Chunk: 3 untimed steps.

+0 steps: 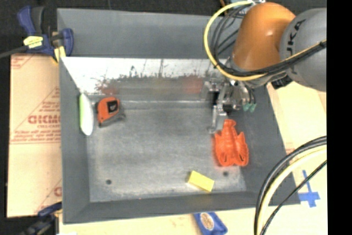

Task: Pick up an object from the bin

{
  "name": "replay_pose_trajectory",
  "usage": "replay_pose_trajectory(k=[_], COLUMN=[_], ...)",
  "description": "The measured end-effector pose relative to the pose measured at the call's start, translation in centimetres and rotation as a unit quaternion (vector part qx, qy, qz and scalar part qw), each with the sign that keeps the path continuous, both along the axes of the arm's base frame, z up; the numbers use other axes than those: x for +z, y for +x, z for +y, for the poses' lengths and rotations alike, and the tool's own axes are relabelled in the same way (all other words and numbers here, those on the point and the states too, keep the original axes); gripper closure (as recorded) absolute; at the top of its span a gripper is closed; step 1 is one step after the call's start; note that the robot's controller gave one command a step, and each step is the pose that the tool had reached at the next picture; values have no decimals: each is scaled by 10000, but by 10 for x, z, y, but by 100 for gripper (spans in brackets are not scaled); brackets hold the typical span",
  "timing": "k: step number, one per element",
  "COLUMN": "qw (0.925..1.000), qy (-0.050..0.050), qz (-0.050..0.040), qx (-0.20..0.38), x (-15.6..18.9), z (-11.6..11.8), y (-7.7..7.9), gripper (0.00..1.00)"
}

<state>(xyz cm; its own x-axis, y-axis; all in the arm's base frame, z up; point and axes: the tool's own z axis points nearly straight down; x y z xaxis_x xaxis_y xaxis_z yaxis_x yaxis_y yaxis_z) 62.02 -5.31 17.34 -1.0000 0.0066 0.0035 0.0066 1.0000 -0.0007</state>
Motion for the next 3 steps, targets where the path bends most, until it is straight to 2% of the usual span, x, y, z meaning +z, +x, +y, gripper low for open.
replay_pose_trajectory(k=[1, 2, 3], qw=[10000, 9995, 9995], qy=[-3, 8, -9], qz=[-39, -46, -33], qx=[3, 306, 300], x=[5, -6, -8], z=[0, -41, -81], y=[1, -17, -2], gripper=[0, 0, 0])
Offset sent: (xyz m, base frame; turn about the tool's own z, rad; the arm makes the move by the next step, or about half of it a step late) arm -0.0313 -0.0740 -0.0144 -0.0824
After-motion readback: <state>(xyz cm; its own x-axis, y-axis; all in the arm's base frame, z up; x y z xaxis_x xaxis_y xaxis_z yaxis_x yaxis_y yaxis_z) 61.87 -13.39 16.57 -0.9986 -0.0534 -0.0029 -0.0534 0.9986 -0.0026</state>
